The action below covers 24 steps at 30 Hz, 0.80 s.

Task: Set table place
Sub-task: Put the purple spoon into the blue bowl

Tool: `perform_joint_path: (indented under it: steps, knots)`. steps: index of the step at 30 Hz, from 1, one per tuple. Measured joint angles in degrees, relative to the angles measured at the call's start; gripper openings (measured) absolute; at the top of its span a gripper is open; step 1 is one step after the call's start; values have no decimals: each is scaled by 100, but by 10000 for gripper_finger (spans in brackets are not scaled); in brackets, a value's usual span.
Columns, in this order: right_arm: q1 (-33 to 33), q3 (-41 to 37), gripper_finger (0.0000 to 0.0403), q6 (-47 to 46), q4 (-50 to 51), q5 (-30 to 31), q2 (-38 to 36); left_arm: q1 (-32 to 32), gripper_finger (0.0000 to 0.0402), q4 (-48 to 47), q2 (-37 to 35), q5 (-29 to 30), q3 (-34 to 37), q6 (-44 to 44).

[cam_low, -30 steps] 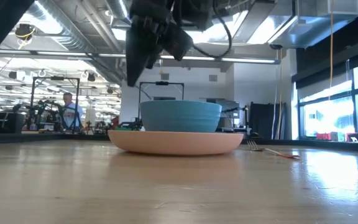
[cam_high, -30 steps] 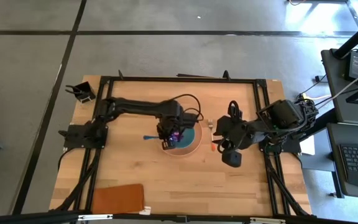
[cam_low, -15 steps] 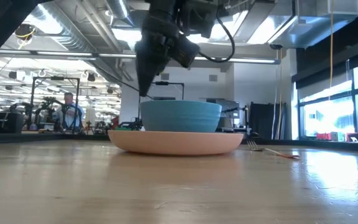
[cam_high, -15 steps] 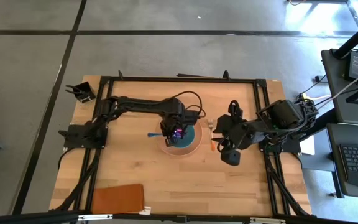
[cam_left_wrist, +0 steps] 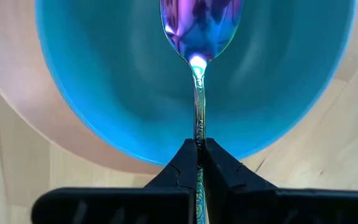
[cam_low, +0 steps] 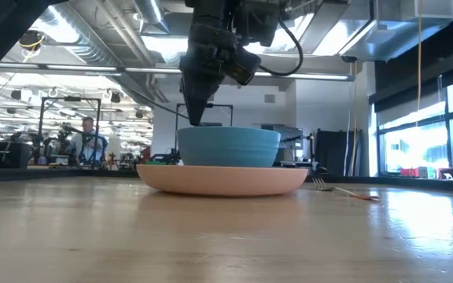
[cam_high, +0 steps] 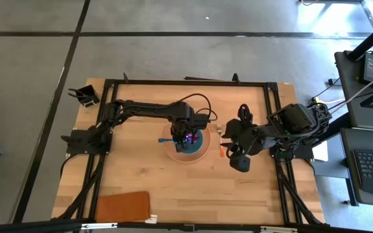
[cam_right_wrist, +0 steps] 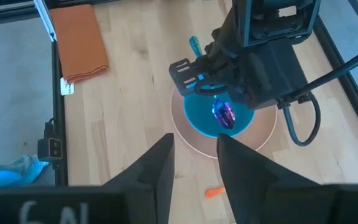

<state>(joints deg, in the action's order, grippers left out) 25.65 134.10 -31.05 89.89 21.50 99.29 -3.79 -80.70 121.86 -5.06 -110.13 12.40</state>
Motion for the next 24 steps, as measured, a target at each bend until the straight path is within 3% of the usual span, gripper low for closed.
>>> perform_joint_path:
  steps: [24]
  knots:
    - [-2,0,124,1,-2,0,2,-64,0,129,282,-28,-2,-4]
